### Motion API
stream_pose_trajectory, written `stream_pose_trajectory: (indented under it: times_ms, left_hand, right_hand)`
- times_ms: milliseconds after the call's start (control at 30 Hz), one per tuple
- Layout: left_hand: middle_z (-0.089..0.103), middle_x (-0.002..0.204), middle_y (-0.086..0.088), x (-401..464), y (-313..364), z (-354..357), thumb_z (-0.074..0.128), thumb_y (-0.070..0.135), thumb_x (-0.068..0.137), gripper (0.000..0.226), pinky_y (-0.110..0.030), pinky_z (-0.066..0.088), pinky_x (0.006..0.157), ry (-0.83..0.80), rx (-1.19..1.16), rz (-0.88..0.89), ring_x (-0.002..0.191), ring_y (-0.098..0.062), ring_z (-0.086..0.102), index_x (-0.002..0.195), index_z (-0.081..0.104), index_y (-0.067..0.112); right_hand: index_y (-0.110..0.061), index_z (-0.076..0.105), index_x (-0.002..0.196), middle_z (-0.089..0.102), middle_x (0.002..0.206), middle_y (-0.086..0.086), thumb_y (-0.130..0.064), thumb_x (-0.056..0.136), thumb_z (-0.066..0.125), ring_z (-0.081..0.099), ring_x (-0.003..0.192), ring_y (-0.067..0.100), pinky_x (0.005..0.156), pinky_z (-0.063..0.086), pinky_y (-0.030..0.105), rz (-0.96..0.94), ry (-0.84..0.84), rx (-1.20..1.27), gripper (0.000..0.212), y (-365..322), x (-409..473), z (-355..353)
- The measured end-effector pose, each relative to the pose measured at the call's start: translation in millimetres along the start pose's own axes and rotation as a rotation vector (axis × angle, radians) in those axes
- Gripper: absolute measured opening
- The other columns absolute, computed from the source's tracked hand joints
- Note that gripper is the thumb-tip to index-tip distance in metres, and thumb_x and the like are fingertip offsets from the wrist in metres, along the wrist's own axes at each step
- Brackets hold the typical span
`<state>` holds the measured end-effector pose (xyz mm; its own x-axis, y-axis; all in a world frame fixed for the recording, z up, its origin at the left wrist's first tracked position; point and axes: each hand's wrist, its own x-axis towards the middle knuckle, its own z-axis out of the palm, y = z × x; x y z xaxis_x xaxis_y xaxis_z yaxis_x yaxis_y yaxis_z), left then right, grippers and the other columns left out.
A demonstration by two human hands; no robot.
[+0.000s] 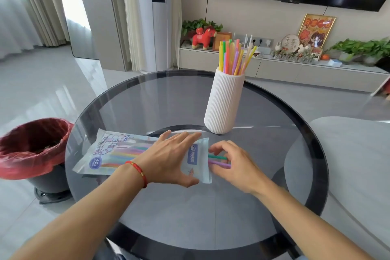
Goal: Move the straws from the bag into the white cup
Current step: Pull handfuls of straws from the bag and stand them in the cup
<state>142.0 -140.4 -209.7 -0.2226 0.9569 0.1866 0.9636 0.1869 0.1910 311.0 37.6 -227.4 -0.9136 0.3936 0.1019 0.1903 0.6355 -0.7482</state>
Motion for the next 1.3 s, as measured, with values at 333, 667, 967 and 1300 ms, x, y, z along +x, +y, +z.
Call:
stream_pose_trajectory:
  times_ms: [333,667,967,1300]
  left_hand:
    - [0.051,0.138,0.006,2.1,5.9,4.0,0.056,0.07,0.072,0.104,-0.044,0.029,0.116,0.047,0.097,0.038,0.128,-0.016,0.05,0.158,0.018,0.024]
    - [0.055,0.124,0.006,2.0,3.3,7.9,0.058,0.066,0.075,0.098,-0.043,0.035,0.112,0.111,0.074,0.041,0.115,-0.018,0.054,0.156,0.022,0.024]
    - [0.054,0.129,0.007,-0.2,3.2,7.2,0.059,0.063,0.076,0.098,-0.044,0.034,0.113,0.099,0.068,0.036,0.119,-0.016,0.054,0.157,0.019,0.026]
    - [0.056,0.126,0.005,-0.4,2.2,5.7,0.063,0.062,0.075,0.099,-0.049,0.037,0.112,0.102,0.063,0.026,0.115,-0.019,0.056,0.156,0.021,0.024]
  right_hand:
    - [-0.028,0.078,0.103,0.074,0.079,-0.021,-0.018,0.094,0.071,0.064,0.065,0.001,0.058,0.048,0.014,-0.051,-0.029,0.092,0.015,-2.8,11.6,17.9]
    - [-0.046,0.071,0.111,0.07,0.102,-0.011,-0.043,0.082,0.082,0.07,0.096,0.004,0.078,0.056,0.016,-0.058,-0.06,0.054,0.031,1.5,12.8,1.8]
    - [-0.044,0.08,0.094,0.071,0.069,-0.017,-0.026,0.097,0.074,0.059,0.056,-0.001,0.054,0.044,0.011,-0.076,-0.072,0.095,0.019,2.0,16.7,-1.5]
    - [-0.044,0.07,0.117,0.074,0.106,-0.013,-0.042,0.073,0.094,0.073,0.082,0.006,0.069,0.058,0.02,0.056,-0.014,0.072,0.05,11.3,4.4,-22.1]
